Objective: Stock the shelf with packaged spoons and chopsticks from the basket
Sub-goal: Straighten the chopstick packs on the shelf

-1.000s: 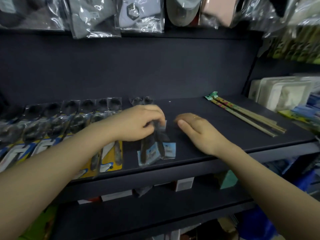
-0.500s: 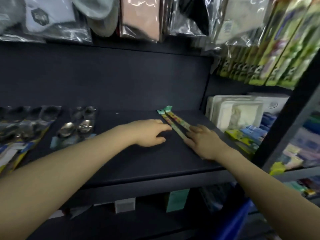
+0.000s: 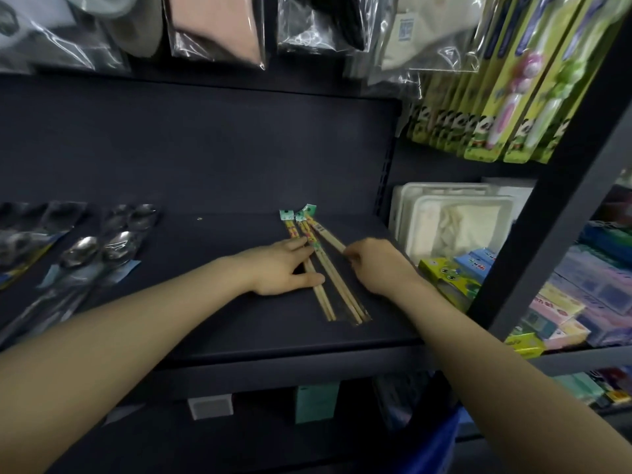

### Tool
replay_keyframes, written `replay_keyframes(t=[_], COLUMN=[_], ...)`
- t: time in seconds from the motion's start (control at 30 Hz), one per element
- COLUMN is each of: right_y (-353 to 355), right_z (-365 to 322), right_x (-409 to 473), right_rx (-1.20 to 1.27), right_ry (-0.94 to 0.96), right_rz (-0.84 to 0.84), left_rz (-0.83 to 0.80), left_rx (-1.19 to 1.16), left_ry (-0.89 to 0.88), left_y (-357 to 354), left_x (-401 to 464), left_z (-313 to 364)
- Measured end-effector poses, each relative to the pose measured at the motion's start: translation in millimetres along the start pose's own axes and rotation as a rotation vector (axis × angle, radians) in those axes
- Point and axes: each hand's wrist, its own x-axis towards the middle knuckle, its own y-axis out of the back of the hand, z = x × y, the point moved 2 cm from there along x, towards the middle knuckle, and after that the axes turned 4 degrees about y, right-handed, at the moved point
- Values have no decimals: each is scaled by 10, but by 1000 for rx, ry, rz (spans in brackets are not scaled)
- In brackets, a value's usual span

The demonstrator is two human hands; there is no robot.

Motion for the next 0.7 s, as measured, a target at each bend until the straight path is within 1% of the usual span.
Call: replay_keyframes(t=[0.03,0.1,0.23,0.3,0.4,0.5,0.6,0.67,0.7], right_y=[-23,-31,-25,-27,1,-16,-67,-69,-64], right_z=[-1,-4,-38,-35,64,151,183,205,203], right_x=[6,-8,-25,-26,-43,-132,-199,-221,-243], right_rx=[-41,-77,-170,-132,24,-23,-121,-49,3], right_ry=[-3,-25,-58,-82,-207,-267,-272,-252,-213], right_rz=[-4,40,99,103,102,138,159,175,199], left_rz=[-2,0,14,10,-8,-27,-32,-44,-47], left_rx=[-14,-49,-43,-41,-19,18,37,28,20], left_ry=[-4,-24,-44,-59,-80,-102,-130,-134,-134], left_y=[9,20,32,36,18,-21,-58,-69,-67], left_x=[30,96,209,237,228,170,122,124,138], left_z=[-1,-3,30,45,55,93,160,195,209])
